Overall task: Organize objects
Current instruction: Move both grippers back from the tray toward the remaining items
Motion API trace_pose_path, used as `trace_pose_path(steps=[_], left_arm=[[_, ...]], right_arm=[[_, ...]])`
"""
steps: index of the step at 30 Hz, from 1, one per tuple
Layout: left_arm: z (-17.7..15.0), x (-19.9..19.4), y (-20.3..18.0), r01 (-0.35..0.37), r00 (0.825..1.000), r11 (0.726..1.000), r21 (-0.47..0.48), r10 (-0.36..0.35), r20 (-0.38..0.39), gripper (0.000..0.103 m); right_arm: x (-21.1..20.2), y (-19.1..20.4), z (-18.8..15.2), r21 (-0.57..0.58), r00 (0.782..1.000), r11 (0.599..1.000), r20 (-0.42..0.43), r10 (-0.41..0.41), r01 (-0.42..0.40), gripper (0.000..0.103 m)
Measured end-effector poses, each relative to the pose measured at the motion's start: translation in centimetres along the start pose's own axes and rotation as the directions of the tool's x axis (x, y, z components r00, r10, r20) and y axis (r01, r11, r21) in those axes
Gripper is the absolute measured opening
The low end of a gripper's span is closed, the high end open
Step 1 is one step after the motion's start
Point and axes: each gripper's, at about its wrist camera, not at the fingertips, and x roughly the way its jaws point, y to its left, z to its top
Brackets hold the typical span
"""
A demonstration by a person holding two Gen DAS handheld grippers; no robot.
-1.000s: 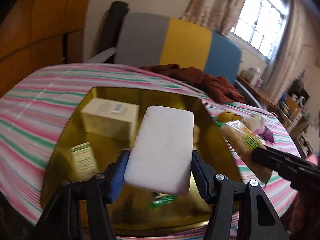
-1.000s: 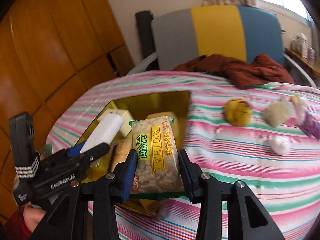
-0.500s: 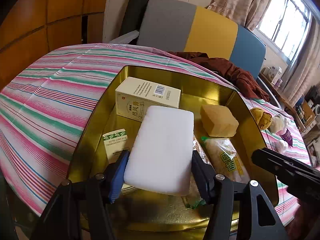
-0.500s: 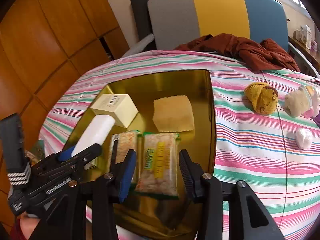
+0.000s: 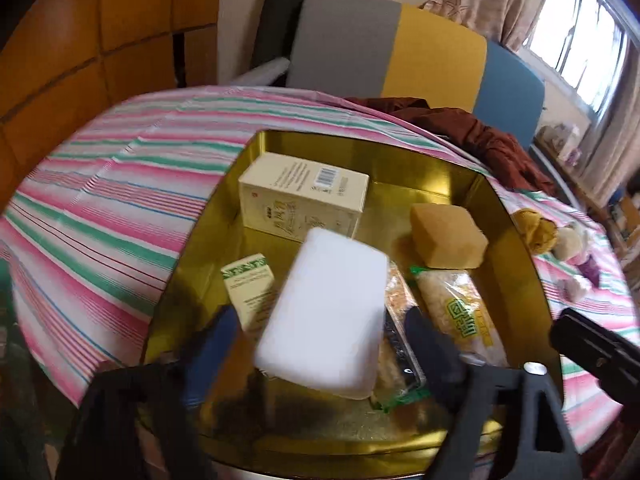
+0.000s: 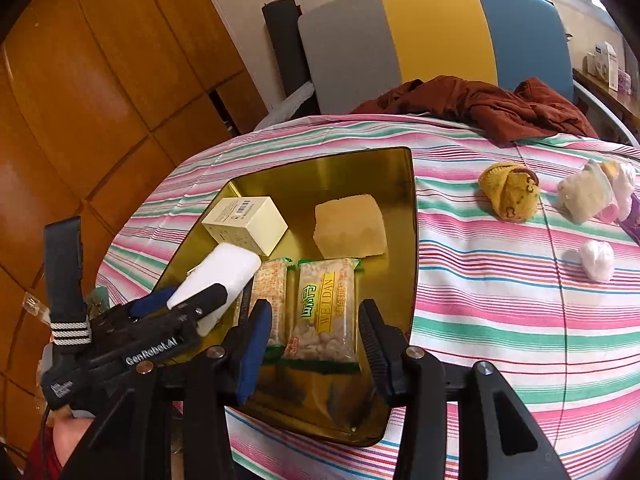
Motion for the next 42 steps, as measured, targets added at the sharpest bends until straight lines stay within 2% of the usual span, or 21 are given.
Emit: trace_pose_path(steps=[3,6,8,9,10,11,12,13,14,15,17,18,19,22,29,36,37,42], left_arm=[[0.0,0.3,-0.3,-0.091,0.996,0.996,0.006,0.091,-0.007,0.093],[0.1,0.0,0.2,-0.096,0.995,0.995,-0.033,0.096,-0.002,0.095],[0.1,0.3,0.0,-0.15,0.989,0.989,-0.007,0.149,-0.012,0.095],[0.2,0.7,0.1,-0.159,0.987,0.987,0.007,0.16,-0.026,0.09],[0.2,1.0,0.5,-0.174,0.984,0.985,-0.015,0.173,-0.049,0.077],[0.2,1.1,0.9,-0.169,0.984,0.985,-0.046,0.166,-0.067,0.072],[0.1,1.4,1.5,-0.14,0.987,0.986,-0.095,0.131,-0.096,0.064],[-0.1,1.6,1.8,-0.092,0.99,0.986,-0.14,0.076,-0.122,0.064],[-0.3,1.7,1.6,-0.053,0.991,0.987,-0.148,0.033,-0.133,0.064],[-0.6,1.7,1.1,-0.037,0.991,0.992,-0.124,0.02,-0.133,0.065],[-0.9,1.2,0.6,-0.051,0.994,0.993,-0.104,0.04,-0.106,0.076],[-1.0,0.8,0.5,-0.062,0.995,0.992,-0.106,0.053,-0.088,0.093],[-1.0,0.2,0.4,-0.086,0.995,0.99,-0.114,0.079,-0.065,0.102],[-0.8,-1.4,0.2,-0.08,0.997,0.989,-0.125,0.081,0.002,0.103],[0.2,-3.1,0.0,-0.14,0.987,0.979,-0.151,0.151,0.062,0.103],[0.4,-3.9,-2.2,0.004,0.998,0.986,-0.169,0.005,0.058,0.103],[0.3,-4.0,-3.0,0.038,0.998,0.988,-0.152,-0.03,0.057,0.103],[-0.1,-4.1,-7.1,0.115,0.993,0.992,-0.045,-0.114,0.034,0.103]], right_arm=[[-0.5,-0.3,-0.1,-0.001,1.0,1.0,0.01,-0.006,0.006,0.045],[-1.2,-0.9,-0.2,0.009,1.0,1.0,0.027,-0.016,0.015,0.045],[-1.6,-1.4,-0.2,0.027,0.999,1.0,0.037,-0.011,0.01,0.045],[-1.7,-1.6,-0.2,0.033,0.999,0.999,0.039,-0.014,0.013,0.045],[-1.8,-1.8,-0.2,0.037,0.999,0.999,0.041,-0.019,0.018,0.045],[-1.9,-2.0,-0.2,0.041,0.999,0.999,0.045,-0.019,0.017,0.045],[-2.0,-2.1,-0.2,0.044,0.999,0.999,0.046,-0.019,0.016,0.045],[-2.1,-2.3,-0.3,0.05,0.999,0.999,0.048,-0.021,0.018,0.045],[-2.2,-2.6,-0.3,0.058,0.999,0.998,0.051,-0.018,0.015,0.045],[-2.4,-2.9,-0.3,0.064,0.999,0.998,0.052,-0.012,0.008,0.045],[-2.7,-3.4,-0.3,0.075,0.998,0.997,0.056,-0.012,0.008,0.045],[-2.9,-3.7,-0.3,0.081,0.998,0.997,0.063,-0.015,0.009,0.045],[-3.2,-4.0,-0.3,0.088,0.997,0.996,0.07,-0.015,0.008,0.045],[-3.9,-5.3,-0.3,0.116,0.996,0.993,0.083,-0.032,0.023,0.045],[-5.3,-9.2,-1.2,0.184,0.991,0.981,0.098,-0.088,0.068,0.045],[-6.7,-15.4,-2.6,0.299,0.979,0.941,0.075,-0.187,0.157,0.045],[-6.9,-16.1,-2.9,0.308,0.977,0.936,0.068,-0.201,0.171,0.045],[-7.2,-19.1,-4.6,0.319,0.969,0.923,0.043,-0.242,0.216,0.045]])
